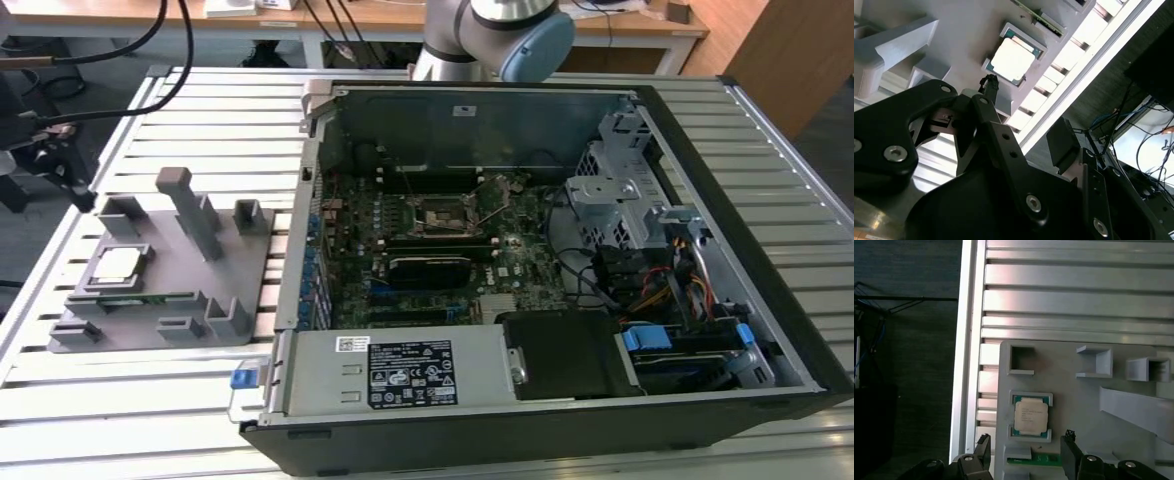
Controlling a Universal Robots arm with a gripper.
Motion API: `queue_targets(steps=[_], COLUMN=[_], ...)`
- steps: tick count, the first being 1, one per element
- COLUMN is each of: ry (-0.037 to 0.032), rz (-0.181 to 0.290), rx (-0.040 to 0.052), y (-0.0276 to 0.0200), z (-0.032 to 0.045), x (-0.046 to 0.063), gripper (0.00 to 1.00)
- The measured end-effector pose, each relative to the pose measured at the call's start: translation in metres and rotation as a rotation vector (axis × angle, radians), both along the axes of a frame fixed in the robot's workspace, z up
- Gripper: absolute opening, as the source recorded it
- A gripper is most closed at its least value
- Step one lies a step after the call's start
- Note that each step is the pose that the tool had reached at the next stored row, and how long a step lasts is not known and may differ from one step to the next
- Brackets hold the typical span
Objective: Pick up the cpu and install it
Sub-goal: 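Pick up the cpu and move it towards the insertion slot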
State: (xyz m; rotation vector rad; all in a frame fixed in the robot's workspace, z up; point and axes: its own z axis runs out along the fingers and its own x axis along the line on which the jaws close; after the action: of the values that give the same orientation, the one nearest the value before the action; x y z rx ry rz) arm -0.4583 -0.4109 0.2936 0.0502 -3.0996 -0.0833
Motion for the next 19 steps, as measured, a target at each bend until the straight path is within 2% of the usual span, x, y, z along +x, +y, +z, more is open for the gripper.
queue_targets(steps=[9,13,14,16,18,19], ry=[0.0008,0.0031,0.0031,0.0027,-0.0005,-0.0042], rz=[0.002,0.031,0.034,0.036,0.036,0.036], rx=[-0.0008,-0.0062,-0.0084,-0.0129,-0.0178,-0.0212], y=[-0.0002,-0.0003,-0.0003,-0.0003,-0.0002,-0.0003], z=[-0.0074,-0.0123,-0.0137,-0.0159,-0.0174,-0.018], x=[0.0,0.0,0.0,0.0,0.0,0.0], gripper=[0.66,0.67,0.73,0.73,0.73,0.73])
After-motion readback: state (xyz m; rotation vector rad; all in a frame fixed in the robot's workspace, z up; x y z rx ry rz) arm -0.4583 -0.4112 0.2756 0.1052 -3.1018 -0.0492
